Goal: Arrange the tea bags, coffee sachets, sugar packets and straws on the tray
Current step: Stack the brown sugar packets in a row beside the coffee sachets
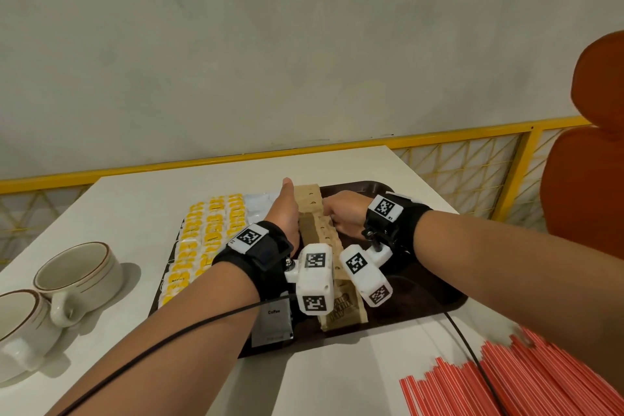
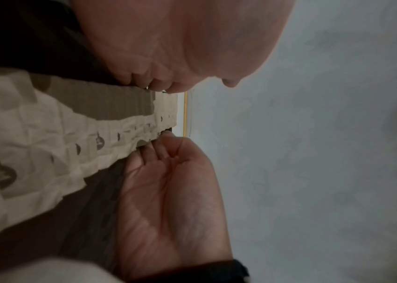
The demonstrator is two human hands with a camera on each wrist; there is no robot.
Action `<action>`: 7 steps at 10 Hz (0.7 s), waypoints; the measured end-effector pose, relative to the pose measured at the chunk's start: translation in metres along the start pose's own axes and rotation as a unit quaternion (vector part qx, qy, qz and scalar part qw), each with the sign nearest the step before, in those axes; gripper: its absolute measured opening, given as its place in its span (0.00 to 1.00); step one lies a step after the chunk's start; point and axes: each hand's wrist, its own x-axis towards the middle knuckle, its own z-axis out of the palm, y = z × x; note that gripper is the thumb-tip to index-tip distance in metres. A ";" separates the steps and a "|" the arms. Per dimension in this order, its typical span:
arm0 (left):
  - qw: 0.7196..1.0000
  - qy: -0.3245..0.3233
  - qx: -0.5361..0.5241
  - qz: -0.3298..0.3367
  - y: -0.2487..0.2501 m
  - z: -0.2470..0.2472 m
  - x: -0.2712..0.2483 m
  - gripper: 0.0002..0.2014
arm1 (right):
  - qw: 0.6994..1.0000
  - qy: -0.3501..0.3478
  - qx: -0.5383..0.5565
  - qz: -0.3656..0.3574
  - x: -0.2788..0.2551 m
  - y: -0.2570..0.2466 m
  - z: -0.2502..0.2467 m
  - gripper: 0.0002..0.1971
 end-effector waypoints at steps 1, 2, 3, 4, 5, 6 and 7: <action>1.000 -0.006 0.005 -0.001 0.001 0.001 0.001 0.35 | 0.978 -0.052 -0.199 -0.039 -0.029 -0.032 -0.027 0.09; 1.000 -0.002 -0.002 -0.004 0.002 0.000 0.005 0.35 | 0.985 -0.086 -0.146 0.019 -0.043 -0.047 -0.038 0.11; 1.000 0.006 -0.002 -0.004 0.003 -0.001 0.009 0.36 | 0.973 -0.086 -0.214 0.002 -0.042 -0.051 -0.042 0.15; 1.000 0.005 -0.002 -0.005 0.005 -0.001 0.011 0.36 | 0.975 -0.074 -0.207 0.012 -0.040 -0.053 -0.040 0.14; 1.000 0.004 0.007 -0.009 0.005 -0.001 0.016 0.35 | 0.984 -0.068 -0.162 0.020 -0.039 -0.055 -0.041 0.21; 1.000 0.015 0.003 -0.010 0.005 -0.002 0.022 0.37 | 0.986 -0.074 -0.140 0.052 -0.035 -0.053 -0.039 0.20; 1.000 0.022 0.004 -0.015 0.005 -0.003 0.029 0.39 | 0.991 -0.058 -0.107 0.057 -0.034 -0.052 -0.040 0.21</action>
